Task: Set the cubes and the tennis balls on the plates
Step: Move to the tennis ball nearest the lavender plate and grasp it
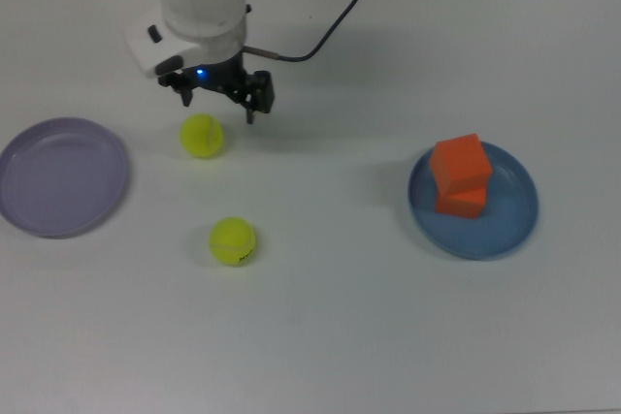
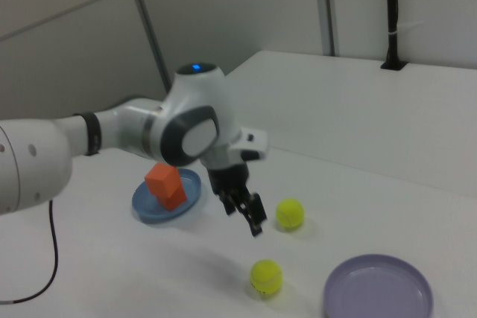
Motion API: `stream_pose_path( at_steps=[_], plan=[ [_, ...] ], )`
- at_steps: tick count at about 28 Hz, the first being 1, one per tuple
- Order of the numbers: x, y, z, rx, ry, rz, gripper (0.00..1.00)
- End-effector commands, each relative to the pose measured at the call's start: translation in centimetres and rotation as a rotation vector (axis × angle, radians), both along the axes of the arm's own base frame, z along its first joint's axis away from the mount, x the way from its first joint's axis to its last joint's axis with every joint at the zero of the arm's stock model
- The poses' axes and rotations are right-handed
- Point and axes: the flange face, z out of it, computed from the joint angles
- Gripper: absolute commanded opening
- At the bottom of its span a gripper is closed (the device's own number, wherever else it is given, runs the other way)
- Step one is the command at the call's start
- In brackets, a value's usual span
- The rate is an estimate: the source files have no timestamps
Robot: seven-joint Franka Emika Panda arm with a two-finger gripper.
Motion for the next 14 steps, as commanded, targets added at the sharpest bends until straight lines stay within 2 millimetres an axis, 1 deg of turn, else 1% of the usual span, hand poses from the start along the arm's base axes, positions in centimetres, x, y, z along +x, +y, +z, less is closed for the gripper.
stream_pose_path(
  at_steps=[1,3,5,9,10,11,14],
  plan=[
    [-1.0,-2.3,-1.7,0.036,-0.003,0.002,1.00],
    [-1.2,-2.7,-2.5,0.038,0.001,0.007,1.00],
    [-1.4,-3.6,-3.5,0.036,0.004,0.003,1.00],
    [-1.7,-3.9,-5.0,0.035,0.006,0.011,1.00],
    [-1.8,-4.2,-5.7,0.038,0.009,0.014,1.00],
    [-1.9,-4.4,-6.0,0.039,0.008,0.015,1.00],
    [-1.9,-4.5,-7.1,0.037,0.004,0.018,1.00]
  ],
)
